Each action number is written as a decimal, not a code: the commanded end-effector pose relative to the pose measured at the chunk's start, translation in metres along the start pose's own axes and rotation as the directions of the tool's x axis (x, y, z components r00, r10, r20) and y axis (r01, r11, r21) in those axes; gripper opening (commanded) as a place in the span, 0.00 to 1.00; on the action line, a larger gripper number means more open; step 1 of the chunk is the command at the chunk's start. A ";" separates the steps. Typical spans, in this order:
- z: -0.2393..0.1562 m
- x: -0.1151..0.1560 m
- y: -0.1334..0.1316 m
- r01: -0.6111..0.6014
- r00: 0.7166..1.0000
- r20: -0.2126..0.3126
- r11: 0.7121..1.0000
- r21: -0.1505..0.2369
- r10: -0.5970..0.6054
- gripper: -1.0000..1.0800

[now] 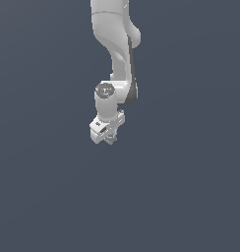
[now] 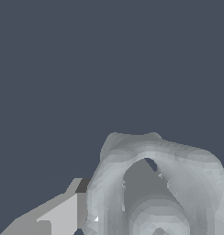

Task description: Pick up the object and move it to a goal position.

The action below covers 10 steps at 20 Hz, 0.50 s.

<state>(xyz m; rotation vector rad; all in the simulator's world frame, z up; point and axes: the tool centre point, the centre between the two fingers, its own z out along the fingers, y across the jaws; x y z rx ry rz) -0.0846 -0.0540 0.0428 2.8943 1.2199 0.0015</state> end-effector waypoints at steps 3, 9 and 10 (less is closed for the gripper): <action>0.001 0.000 -0.001 0.001 1.000 0.001 1.000 0.001 -0.001 0.00; -0.002 0.001 0.005 0.000 1.000 0.000 1.000 0.000 0.000 0.00; -0.003 0.002 0.007 0.000 1.000 0.000 1.000 0.000 0.000 0.00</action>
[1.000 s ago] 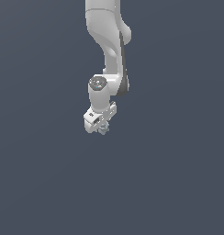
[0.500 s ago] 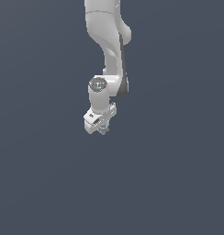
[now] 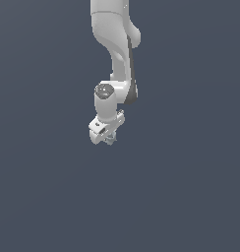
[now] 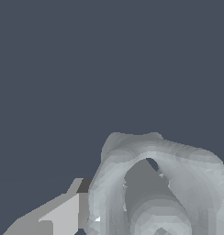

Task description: Pick up the object and move it to a goal position.

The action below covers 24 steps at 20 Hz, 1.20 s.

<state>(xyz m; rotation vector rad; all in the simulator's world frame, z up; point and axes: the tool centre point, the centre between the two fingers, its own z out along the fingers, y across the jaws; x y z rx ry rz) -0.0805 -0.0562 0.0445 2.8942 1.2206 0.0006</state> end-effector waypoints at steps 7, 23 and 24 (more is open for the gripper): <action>-0.012 0.008 0.030 0.000 1.000 0.000 1.000 0.000 0.000 0.00; -0.047 0.033 0.119 0.000 1.000 0.000 1.000 0.001 0.000 0.00; -0.049 0.034 0.122 0.000 1.000 0.000 1.000 0.001 0.000 0.00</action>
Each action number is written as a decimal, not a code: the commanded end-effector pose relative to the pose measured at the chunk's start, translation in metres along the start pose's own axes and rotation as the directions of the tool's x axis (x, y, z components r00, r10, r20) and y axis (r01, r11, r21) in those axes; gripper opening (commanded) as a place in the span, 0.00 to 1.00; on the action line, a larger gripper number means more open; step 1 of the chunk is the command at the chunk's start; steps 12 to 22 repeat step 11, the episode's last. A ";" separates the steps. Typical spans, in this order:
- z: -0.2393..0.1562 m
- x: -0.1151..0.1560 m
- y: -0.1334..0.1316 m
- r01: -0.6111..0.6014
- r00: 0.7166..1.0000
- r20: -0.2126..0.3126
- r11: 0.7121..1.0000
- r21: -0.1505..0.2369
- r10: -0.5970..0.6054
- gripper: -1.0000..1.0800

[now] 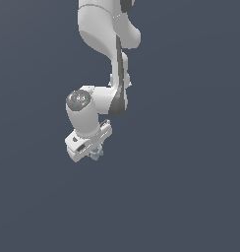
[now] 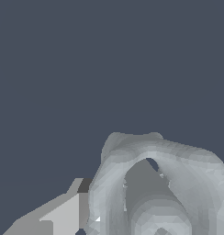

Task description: Pick up the object and move it to a goal position.

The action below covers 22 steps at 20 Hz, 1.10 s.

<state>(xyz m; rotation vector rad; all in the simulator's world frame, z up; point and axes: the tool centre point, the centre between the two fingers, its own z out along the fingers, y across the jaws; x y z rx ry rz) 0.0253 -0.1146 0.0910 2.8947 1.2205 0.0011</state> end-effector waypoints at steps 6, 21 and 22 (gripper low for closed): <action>-0.007 0.006 0.020 0.000 1.000 0.000 1.000 0.000 0.000 0.00; -0.008 0.007 0.023 0.000 1.000 0.000 1.000 0.000 0.000 0.00; -0.008 0.007 0.023 0.000 1.000 0.000 1.000 0.000 0.000 0.00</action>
